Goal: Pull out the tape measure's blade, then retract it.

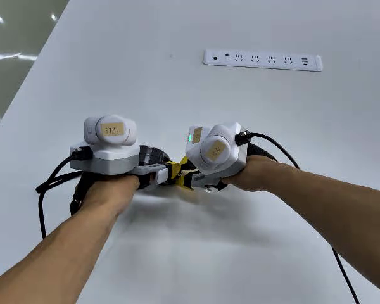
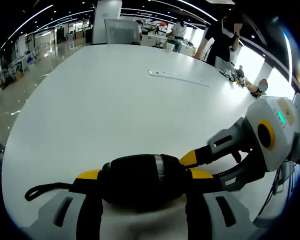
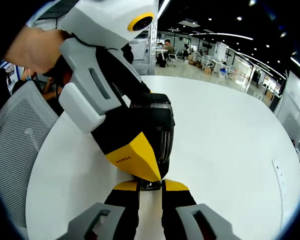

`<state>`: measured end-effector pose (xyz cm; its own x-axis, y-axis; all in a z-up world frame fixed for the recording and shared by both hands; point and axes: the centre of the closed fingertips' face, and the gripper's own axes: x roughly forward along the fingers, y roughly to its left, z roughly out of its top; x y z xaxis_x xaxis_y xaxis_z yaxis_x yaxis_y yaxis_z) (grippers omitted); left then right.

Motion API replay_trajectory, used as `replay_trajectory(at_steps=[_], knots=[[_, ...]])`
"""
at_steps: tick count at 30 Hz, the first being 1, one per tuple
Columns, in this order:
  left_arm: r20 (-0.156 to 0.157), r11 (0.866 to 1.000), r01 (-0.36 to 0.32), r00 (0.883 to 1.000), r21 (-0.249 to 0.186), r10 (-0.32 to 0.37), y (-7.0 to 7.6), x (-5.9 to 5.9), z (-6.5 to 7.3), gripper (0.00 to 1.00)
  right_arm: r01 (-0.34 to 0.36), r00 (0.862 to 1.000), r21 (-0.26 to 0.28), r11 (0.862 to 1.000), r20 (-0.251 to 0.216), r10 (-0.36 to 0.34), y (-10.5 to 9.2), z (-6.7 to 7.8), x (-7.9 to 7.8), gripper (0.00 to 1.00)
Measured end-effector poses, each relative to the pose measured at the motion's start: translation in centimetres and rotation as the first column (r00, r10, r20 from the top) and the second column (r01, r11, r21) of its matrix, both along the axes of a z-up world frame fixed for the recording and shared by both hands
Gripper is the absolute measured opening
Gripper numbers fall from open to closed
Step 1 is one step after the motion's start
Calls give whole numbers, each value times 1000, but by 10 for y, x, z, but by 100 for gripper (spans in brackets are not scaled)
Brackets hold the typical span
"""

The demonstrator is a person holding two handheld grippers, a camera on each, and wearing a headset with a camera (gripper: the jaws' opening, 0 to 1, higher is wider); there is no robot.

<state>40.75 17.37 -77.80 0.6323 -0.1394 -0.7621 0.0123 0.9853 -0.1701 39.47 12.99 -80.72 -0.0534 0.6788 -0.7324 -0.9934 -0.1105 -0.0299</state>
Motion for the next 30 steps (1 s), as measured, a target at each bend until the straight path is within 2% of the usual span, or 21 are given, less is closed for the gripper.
replay_trajectory(at_steps=[13, 21, 30], knots=[[7, 1000, -2, 1000, -3, 2, 0, -1, 2, 64, 31, 1000, 21, 999, 4, -31, -2, 6, 3, 22], [18, 1000, 12, 1000, 3, -12, 0, -4, 5, 68, 64, 998, 38, 997, -2, -64, -8, 11, 3, 28], [49, 998, 59, 997, 21, -60, -3, -8, 9, 75, 118, 993, 62, 991, -16, -117, -20, 17, 3, 41]])
